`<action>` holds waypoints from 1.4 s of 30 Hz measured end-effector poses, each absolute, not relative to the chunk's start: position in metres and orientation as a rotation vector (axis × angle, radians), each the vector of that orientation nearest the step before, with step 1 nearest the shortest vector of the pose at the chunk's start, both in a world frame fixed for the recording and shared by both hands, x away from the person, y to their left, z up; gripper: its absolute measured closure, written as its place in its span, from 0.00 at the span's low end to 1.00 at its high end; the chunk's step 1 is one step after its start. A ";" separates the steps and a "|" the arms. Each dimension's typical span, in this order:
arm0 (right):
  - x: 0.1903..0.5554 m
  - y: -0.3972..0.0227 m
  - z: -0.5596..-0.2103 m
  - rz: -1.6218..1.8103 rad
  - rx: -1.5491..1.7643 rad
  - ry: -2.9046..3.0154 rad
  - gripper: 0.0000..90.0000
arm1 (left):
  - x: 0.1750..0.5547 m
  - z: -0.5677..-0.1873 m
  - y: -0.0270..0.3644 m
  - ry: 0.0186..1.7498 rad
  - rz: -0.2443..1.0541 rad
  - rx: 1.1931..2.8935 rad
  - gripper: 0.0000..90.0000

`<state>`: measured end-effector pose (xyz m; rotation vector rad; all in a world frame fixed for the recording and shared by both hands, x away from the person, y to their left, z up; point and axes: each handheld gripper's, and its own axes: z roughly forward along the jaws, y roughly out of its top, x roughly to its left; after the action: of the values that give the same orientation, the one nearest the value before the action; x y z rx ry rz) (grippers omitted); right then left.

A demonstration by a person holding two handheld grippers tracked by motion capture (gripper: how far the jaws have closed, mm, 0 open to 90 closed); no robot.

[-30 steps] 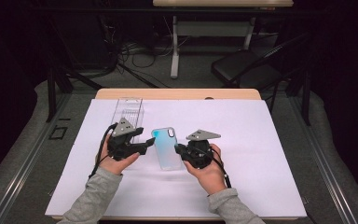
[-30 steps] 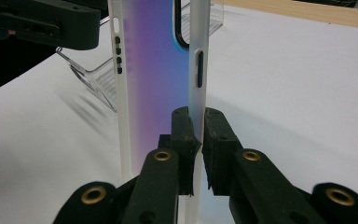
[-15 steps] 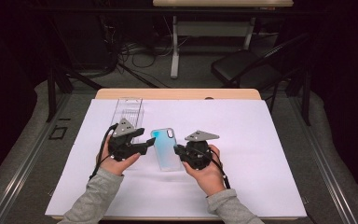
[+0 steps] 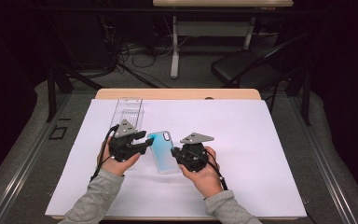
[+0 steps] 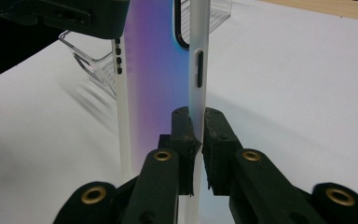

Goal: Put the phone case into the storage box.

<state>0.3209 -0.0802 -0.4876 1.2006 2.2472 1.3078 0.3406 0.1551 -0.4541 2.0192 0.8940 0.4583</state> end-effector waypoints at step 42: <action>0.320 -0.077 -0.491 1.302 1.179 2.280 0.93 | 0.335 -0.452 0.151 0.901 0.518 2.077 0.88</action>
<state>0.3204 -0.0772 -0.4911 1.1795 2.2796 1.3020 0.3346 0.1507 -0.4524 2.0768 0.9007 0.5182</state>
